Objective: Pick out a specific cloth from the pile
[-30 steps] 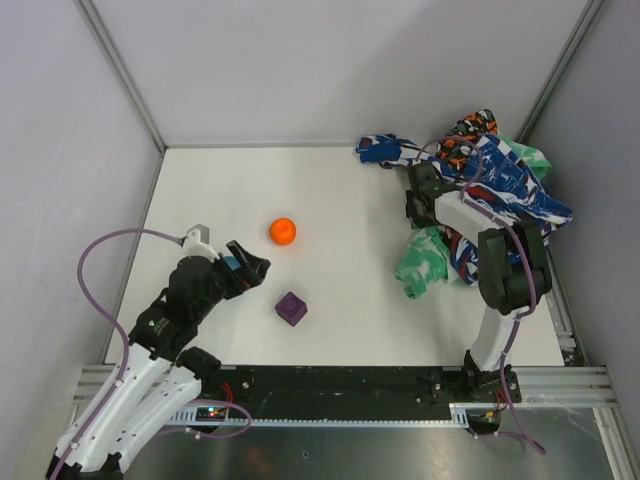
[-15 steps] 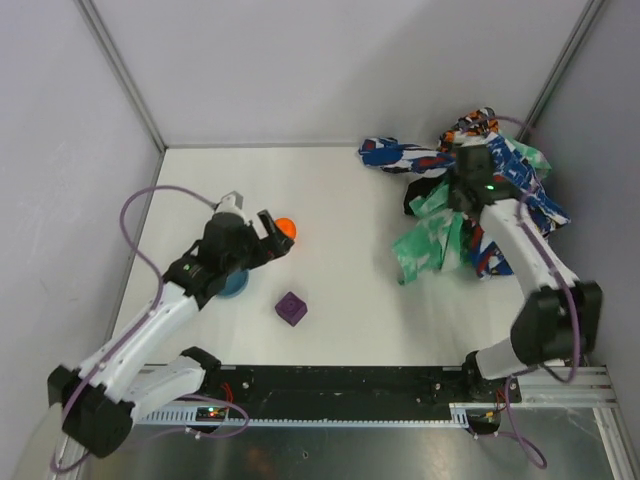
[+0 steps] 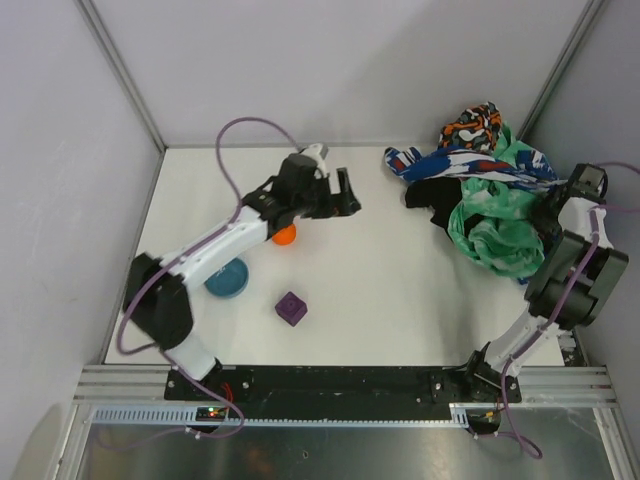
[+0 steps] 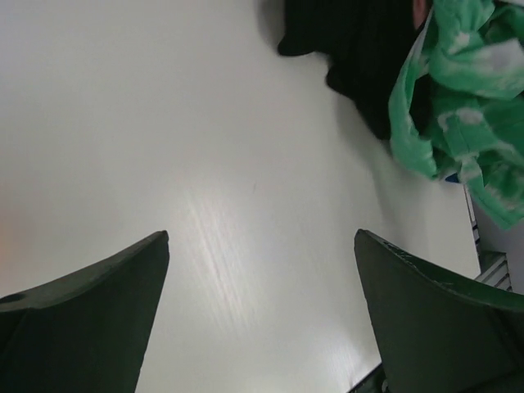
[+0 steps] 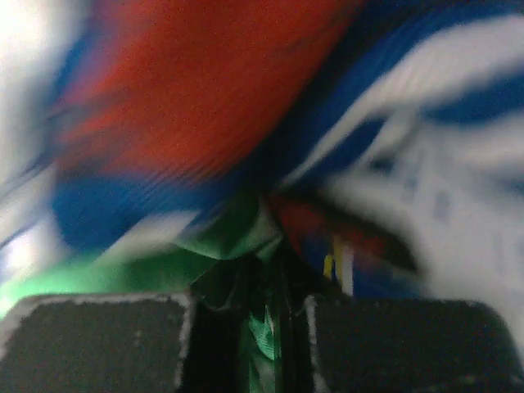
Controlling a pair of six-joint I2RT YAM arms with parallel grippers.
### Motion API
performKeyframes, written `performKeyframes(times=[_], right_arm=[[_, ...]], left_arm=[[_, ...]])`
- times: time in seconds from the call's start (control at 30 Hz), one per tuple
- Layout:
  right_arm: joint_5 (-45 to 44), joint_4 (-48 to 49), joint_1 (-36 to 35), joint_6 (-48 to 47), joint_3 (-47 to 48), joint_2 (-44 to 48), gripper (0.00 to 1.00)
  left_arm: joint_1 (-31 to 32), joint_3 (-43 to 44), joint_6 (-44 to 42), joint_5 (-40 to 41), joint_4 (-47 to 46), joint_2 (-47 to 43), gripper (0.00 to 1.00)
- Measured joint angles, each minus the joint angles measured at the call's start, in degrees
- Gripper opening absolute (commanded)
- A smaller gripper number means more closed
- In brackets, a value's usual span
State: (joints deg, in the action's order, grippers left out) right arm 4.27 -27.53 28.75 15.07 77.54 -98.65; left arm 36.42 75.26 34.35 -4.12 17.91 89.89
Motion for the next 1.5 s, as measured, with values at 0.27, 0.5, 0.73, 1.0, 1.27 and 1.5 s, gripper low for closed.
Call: performKeyframes(times=[0.27,0.5,0.73,1.0,1.27,1.5], right_arm=[[5.6,0.0,2.3,2.8,0.3,-7.2,0.0],[6.1,0.0,2.2,2.8,0.4,-7.5,0.0],[5.9,0.0,1.8,2.8,0.6,-7.6,0.0],[3.1,0.0,-0.5,2.7,0.6,-7.5,0.0],[0.4,-0.6,-3.0,2.0,0.6,-6.5,0.0],[-1.9,-1.0,-6.2,1.8,-0.3,-5.0,0.0]], left_arm=[[2.3,26.6,-2.9,-8.2,-1.1,27.6,1.0],[4.1,55.8,0.3,-11.7,-1.9,56.3,0.99],[4.8,65.7,13.5,-14.2,-14.2,70.1,1.0],[6.0,71.7,26.4,-11.1,-31.0,79.0,1.0],[11.2,74.5,28.2,-0.5,-36.6,82.3,0.67],[14.1,74.7,24.5,5.4,-38.3,82.4,0.02]])
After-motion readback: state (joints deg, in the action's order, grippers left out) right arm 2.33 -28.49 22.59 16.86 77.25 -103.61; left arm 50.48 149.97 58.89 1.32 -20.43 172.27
